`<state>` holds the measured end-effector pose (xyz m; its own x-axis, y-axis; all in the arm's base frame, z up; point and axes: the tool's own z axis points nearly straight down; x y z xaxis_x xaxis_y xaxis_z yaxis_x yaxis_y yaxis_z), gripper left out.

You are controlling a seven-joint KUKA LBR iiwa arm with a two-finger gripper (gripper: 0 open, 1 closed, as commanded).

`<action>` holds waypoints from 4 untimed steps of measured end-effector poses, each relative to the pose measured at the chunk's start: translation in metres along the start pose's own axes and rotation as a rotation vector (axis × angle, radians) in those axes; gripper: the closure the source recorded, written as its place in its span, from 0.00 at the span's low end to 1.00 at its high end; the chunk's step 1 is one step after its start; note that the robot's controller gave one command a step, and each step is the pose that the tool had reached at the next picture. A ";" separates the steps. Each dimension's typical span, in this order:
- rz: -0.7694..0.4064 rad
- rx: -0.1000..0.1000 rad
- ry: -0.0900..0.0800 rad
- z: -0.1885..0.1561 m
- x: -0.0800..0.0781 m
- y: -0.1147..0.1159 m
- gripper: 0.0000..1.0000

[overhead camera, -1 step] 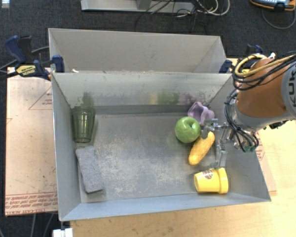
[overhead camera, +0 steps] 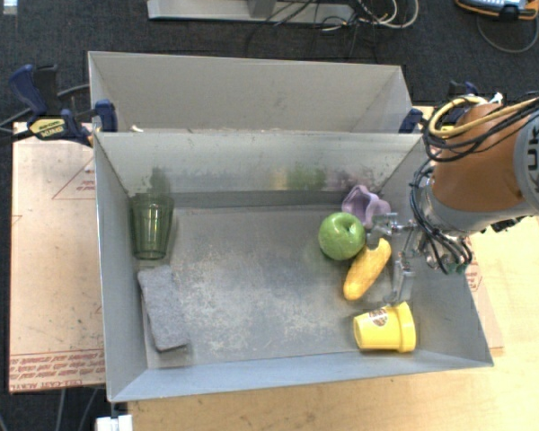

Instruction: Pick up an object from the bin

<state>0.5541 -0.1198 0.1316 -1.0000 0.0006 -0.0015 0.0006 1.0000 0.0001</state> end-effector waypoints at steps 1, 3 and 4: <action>-0.012 0.001 -0.001 0.023 -0.034 0.053 0.00; -0.189 0.002 -0.005 0.040 -0.057 -0.006 0.00; -0.341 -0.008 -0.003 0.062 -0.042 -0.006 1.00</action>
Offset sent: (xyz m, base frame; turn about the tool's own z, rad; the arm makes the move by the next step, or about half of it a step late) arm 0.0459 -0.0281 -0.0125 -0.0329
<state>0.5965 -0.1263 0.0699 -0.9426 -0.3339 -0.0055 -0.3340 0.9426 0.0065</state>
